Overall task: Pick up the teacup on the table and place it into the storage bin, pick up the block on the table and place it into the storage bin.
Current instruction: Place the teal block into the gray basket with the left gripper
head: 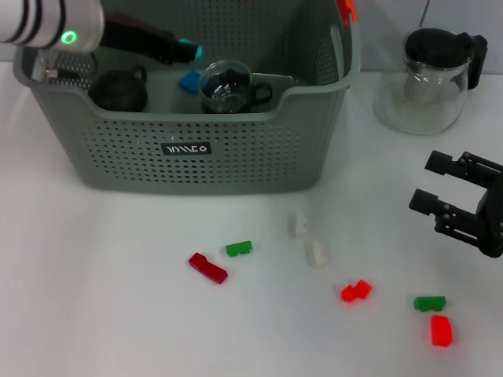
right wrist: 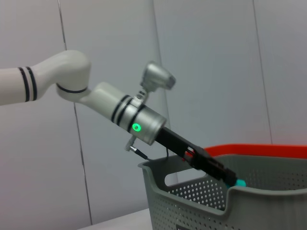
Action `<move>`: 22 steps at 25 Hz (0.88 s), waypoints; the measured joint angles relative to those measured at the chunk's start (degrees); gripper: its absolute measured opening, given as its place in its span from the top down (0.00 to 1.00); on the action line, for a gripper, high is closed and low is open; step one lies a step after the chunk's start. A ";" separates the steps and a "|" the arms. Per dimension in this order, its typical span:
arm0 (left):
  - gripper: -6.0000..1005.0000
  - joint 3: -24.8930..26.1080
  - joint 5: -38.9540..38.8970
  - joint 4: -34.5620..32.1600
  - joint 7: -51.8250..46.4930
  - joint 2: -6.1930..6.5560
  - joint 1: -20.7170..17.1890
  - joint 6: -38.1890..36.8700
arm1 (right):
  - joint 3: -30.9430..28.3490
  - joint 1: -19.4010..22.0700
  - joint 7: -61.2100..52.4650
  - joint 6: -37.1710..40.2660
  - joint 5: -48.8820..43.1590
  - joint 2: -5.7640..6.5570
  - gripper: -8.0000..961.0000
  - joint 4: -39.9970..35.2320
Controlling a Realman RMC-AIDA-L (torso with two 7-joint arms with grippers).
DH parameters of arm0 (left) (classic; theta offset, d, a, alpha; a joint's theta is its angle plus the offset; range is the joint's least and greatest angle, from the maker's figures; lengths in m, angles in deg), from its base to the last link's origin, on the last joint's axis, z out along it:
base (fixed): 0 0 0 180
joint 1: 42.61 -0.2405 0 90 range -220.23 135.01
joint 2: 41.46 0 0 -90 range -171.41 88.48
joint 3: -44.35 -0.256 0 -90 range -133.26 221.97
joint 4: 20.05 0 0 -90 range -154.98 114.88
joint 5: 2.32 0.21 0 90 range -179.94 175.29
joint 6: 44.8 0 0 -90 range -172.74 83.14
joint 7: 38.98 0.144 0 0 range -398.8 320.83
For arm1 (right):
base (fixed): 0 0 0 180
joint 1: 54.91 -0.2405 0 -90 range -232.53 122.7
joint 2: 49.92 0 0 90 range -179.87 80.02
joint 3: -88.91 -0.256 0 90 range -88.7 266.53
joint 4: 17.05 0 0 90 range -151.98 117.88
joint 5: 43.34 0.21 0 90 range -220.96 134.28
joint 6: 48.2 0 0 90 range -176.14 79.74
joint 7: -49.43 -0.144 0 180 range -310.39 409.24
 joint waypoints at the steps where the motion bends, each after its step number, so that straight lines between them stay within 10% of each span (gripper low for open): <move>1: 0.53 -0.21 1.81 0.49 -1.56 -0.27 0.43 1.05 | 0.05 -0.03 0.00 0.00 -0.01 0.00 0.29 0.00; 7: 0.49 4.31 -4.52 -2.51 -0.36 -1.81 -1.61 -0.90 | -0.11 0.05 0.00 0.00 -0.02 0.00 0.29 0.00; 16: 0.40 21.13 -41.57 -0.93 27.52 -1.75 -14.54 -28.25 | -0.14 0.13 0.00 -0.01 -0.01 -0.07 0.29 0.00; 22: 0.40 27.60 -38.71 3.27 45.10 -2.91 -21.68 -42.68 | -0.13 0.20 0.00 -0.12 -0.01 -0.09 0.29 0.00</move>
